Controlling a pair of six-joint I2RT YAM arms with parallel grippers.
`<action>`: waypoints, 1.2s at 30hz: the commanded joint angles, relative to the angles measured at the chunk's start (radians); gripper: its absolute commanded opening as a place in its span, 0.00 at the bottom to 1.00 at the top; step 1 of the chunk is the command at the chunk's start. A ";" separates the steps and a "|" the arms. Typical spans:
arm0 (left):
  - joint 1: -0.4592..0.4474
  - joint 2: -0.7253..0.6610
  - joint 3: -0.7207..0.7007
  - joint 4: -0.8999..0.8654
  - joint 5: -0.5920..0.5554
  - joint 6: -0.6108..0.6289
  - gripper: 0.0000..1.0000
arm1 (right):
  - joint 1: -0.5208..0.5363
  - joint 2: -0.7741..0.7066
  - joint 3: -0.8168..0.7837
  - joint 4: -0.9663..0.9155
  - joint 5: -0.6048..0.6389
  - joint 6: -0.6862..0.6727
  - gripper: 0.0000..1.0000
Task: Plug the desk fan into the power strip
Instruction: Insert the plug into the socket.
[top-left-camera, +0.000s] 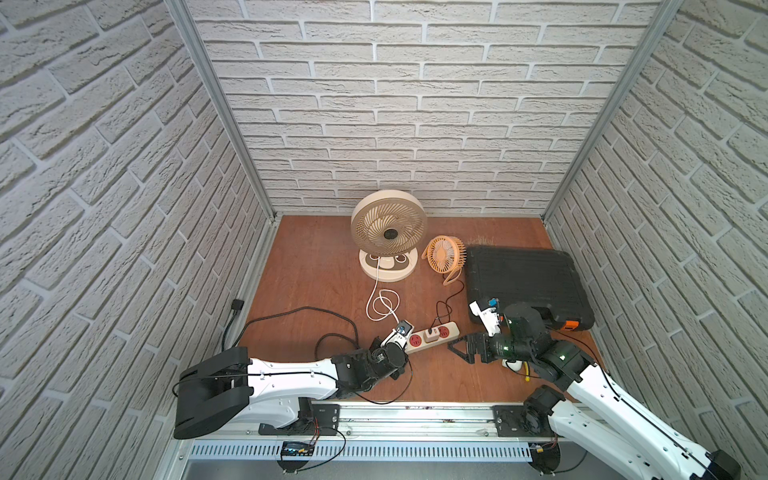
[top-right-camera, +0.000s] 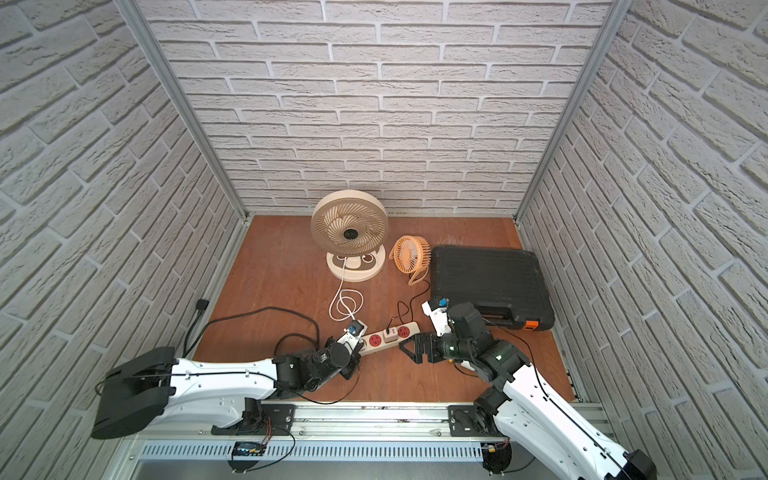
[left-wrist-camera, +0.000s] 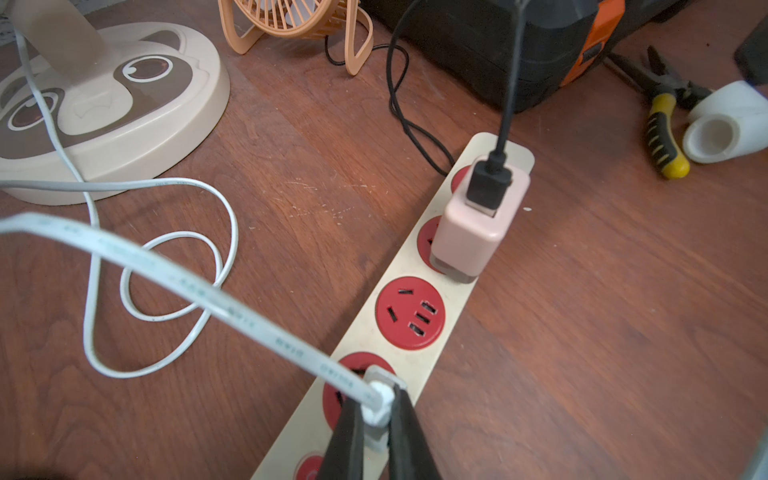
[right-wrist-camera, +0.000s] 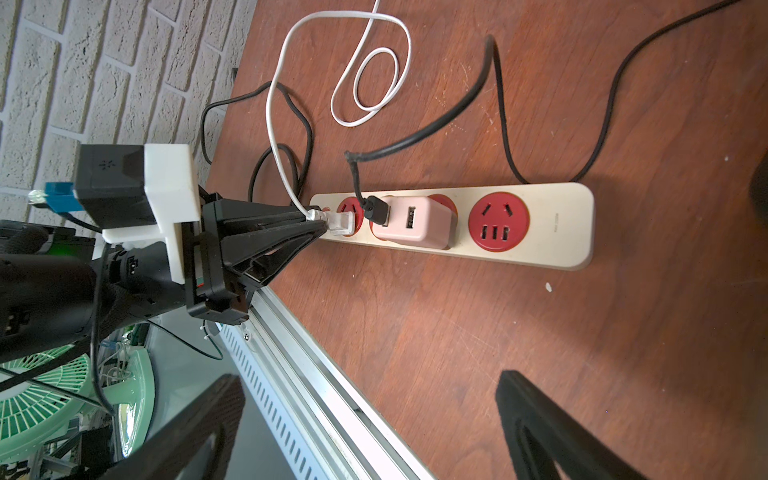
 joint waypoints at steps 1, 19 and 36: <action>-0.015 0.096 -0.070 -0.170 0.143 -0.047 0.00 | -0.006 0.002 0.018 0.037 -0.008 -0.025 0.99; -0.107 0.131 -0.122 -0.188 0.096 -0.250 0.00 | -0.006 0.033 0.045 0.026 -0.001 -0.032 0.99; 0.028 -0.067 0.038 -0.338 0.081 -0.062 0.43 | -0.006 0.026 0.066 0.012 0.018 -0.038 0.99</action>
